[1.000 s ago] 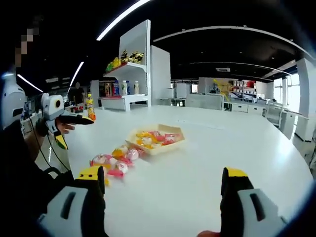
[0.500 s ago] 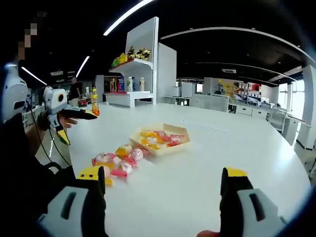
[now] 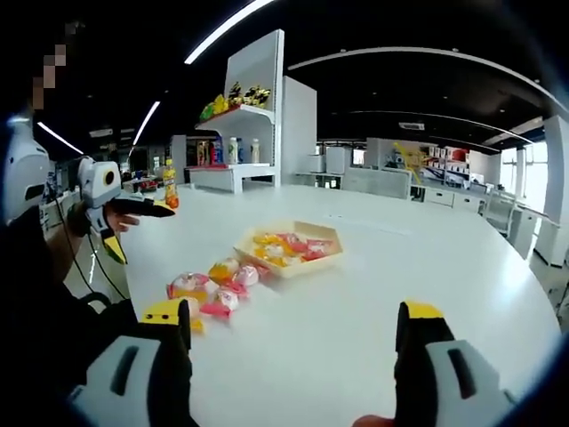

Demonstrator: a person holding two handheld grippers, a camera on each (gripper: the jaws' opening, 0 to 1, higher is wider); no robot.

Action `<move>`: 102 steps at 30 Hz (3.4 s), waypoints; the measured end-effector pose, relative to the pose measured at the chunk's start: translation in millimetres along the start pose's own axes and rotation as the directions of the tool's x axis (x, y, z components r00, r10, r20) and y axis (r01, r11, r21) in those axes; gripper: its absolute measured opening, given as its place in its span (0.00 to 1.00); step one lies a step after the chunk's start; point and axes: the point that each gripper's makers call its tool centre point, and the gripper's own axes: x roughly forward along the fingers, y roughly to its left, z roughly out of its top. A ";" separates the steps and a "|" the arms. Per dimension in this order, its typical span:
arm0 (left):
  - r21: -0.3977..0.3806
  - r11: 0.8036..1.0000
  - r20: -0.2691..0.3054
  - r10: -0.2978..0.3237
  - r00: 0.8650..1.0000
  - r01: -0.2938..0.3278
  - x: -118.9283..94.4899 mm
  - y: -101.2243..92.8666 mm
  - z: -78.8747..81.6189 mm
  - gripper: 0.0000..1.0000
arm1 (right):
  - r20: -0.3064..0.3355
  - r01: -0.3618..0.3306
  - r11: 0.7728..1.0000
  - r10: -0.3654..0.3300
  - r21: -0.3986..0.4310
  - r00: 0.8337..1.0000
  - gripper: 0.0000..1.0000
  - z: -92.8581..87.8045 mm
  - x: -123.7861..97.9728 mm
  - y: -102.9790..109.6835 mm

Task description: Pick up the marshmallows scattered on the table and place them into the bowl on the table

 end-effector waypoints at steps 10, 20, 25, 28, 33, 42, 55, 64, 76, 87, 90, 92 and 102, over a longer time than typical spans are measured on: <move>0.003 1.000 0.015 0.000 1.000 0.000 -2.3 -2.3 3.5 0.94 | 0.005 0.006 1.000 -0.006 -0.006 1.000 0.91 4.5 -4.0 2.6; 0.016 0.998 -0.005 -0.066 0.998 0.066 12.9 -23.2 -10.4 0.92 | 0.012 0.007 1.000 -0.007 -0.021 1.000 0.91 7.9 -11.8 9.4; 0.019 0.997 0.009 -0.070 0.997 0.070 25.4 -24.0 -8.3 0.91 | 0.004 0.018 1.000 -0.018 -0.017 1.000 0.91 3.5 -13.4 3.9; -0.004 0.997 0.007 -0.075 0.997 0.075 32.8 -25.9 -11.6 0.91 | 0.004 0.020 1.000 -0.020 -0.016 1.000 0.91 3.5 -14.7 2.3; -0.002 0.996 -0.030 -0.084 0.996 0.084 45.3 -32.7 -26.7 0.90 | 0.005 0.025 1.000 -0.025 -0.015 1.000 0.91 3.1 -16.7 1.0; -0.013 0.997 -0.031 -0.082 0.996 0.081 55.8 -31.7 -39.7 0.78 | -0.004 0.028 0.999 -0.028 -0.018 1.000 0.90 2.0 -17.9 3.0; -0.003 0.993 -0.009 -0.116 0.993 0.116 76.8 -48.9 -40.7 0.71 | -0.002 0.045 0.999 -0.045 -0.018 0.999 0.91 5.7 -15.6 0.0; 0.004 0.994 0.015 -0.109 0.994 0.109 82.7 -51.9 -40.5 0.60 | -0.009 0.050 0.999 -0.051 -0.017 0.999 0.91 2.2 -15.6 -2.6; 0.006 0.995 0.028 -0.100 0.995 0.100 84.0 -51.0 -41.3 0.42 | -0.017 0.049 0.999 -0.049 -0.014 0.999 0.90 -3.6 -14.6 -3.2; -0.027 0.995 0.019 -0.096 0.995 0.097 82.8 -48.6 -42.5 0.26 | -0.019 0.053 0.999 -0.053 -0.013 0.998 0.90 -3.5 -14.4 -4.2; -0.057 0.993 0.014 -0.101 0.995 0.102 82.0 -48.8 -43.1 0.24 | -0.021 0.053 0.998 -0.053 -0.014 0.998 0.90 -3.7 -14.0 -3.9; -0.064 0.992 0.012 -0.107 0.994 0.108 81.8 -49.6 -43.4 0.23 | -0.021 0.053 0.998 -0.053 -0.016 0.998 0.90 -3.6 -13.9 -3.8; -0.101 0.989 0.015 -0.112 0.994 0.113 79.0 -44.5 -43.0 0.20 | -0.030 0.058 0.998 -0.058 -0.027 0.998 0.89 -4.4 -14.1 -4.5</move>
